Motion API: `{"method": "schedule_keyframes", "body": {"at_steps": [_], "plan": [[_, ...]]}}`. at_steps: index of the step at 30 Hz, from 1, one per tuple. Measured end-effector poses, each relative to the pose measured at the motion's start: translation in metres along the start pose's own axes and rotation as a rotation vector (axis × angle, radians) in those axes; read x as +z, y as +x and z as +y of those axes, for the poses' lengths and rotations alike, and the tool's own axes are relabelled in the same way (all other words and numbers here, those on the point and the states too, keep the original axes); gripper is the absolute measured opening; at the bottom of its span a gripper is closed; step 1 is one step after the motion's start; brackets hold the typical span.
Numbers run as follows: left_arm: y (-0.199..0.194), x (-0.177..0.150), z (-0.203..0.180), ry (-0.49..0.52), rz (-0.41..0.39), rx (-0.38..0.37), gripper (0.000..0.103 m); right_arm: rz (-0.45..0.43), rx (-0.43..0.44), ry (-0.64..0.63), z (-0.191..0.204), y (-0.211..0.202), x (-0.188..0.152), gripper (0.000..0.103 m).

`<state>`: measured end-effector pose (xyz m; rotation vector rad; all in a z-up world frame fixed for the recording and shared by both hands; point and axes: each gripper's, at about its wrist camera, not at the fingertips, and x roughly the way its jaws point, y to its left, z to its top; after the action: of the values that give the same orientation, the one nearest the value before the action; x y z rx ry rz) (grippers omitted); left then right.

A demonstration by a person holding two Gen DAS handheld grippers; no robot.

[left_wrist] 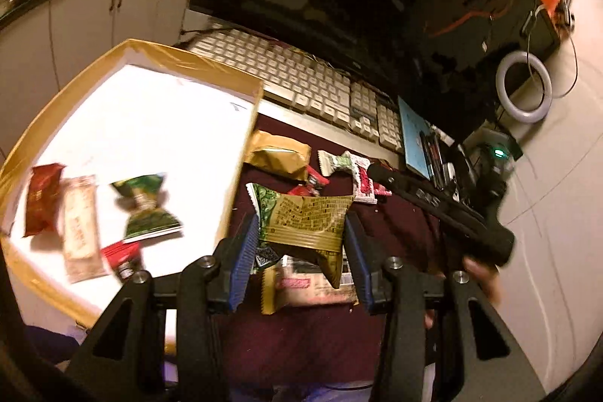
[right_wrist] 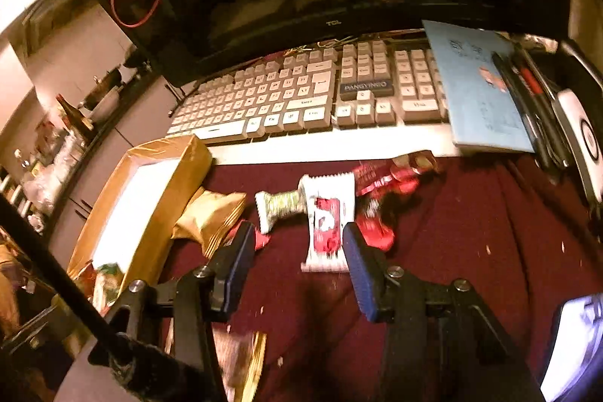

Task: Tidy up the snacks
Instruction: 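Grasp a green-gold packet with the left tool while the right tool grasps a white-red packet, then carry both held packets into the white tray and open both tools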

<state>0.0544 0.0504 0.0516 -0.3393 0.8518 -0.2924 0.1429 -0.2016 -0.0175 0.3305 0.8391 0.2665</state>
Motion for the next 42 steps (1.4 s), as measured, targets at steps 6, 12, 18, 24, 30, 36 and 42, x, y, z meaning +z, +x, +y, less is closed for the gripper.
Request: {"method": "schedule_keyframes", "body": {"at_steps": [6, 12, 18, 24, 30, 36, 42], "plan": [[-0.013, -0.006, 0.019, -0.029, -0.014, 0.012, 0.047, 0.060, -0.067, 0.007, -0.003, 0.025, -0.003, 0.038], [-0.010, -0.009, 0.029, -0.043, -0.013, 0.021, 0.047, 0.073, -0.110, -0.010, 0.001, 0.038, -0.008, 0.033], [-0.006, -0.010, 0.037, -0.057, 0.002, 0.028, 0.047, 0.050, -0.126, -0.016, 0.003, 0.034, -0.014, 0.026], [-0.014, -0.008, 0.046, -0.080, -0.009, 0.014, 0.047, -0.023, -0.019, 0.004, 0.010, 0.001, -0.022, 0.024], [-0.037, 0.011, 0.073, -0.134, -0.082, 0.037, 0.047, -0.089, 0.162, -0.103, 0.066, -0.036, -0.023, 0.024], [-0.052, 0.036, 0.108, -0.192, -0.137, 0.092, 0.047, -0.041, 0.295, -0.215, 0.128, -0.023, -0.023, 0.024], [-0.023, 0.051, 0.126, -0.219, -0.084, 0.077, 0.047, 0.034, 0.308, -0.281, 0.168, 0.022, -0.021, 0.024]]}}
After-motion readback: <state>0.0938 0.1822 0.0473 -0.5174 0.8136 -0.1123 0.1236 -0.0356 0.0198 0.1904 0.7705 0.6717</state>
